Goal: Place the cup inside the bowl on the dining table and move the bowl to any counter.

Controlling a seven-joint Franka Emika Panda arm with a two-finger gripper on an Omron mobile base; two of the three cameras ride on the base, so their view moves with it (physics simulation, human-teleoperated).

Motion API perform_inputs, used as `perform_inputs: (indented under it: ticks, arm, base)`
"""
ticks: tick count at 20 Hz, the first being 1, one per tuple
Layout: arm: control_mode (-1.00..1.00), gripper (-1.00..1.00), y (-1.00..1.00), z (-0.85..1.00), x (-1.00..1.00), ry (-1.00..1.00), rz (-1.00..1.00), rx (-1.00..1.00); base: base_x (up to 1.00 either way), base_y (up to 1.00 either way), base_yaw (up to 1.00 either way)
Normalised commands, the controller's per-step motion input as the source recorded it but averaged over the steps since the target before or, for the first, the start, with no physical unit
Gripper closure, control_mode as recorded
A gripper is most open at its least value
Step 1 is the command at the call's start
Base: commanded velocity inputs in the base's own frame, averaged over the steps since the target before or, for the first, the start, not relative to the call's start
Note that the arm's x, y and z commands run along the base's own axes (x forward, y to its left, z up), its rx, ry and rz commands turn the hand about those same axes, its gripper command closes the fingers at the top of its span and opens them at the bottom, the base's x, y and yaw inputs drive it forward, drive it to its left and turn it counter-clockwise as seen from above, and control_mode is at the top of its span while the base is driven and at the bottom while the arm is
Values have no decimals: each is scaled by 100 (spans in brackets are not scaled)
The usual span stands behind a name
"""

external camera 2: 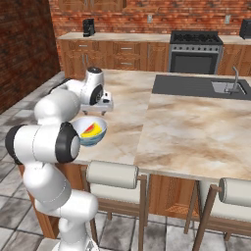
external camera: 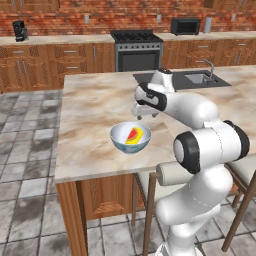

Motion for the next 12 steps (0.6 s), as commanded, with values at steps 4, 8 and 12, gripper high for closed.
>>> perform_inputs:
  ticks: [4, 8, 12]
  arm:
    - [-100, -100, -29, 0, -11, 3, -18, 0]
    - [-100, -100, -20, 0, -13, 1, -17, 0]
    - [-100, -100, -23, 0, -4, 1, -22, 0]
  base:
    - [0, 0, 0]
    - [0, 0, 0]
    - [0, 0, 0]
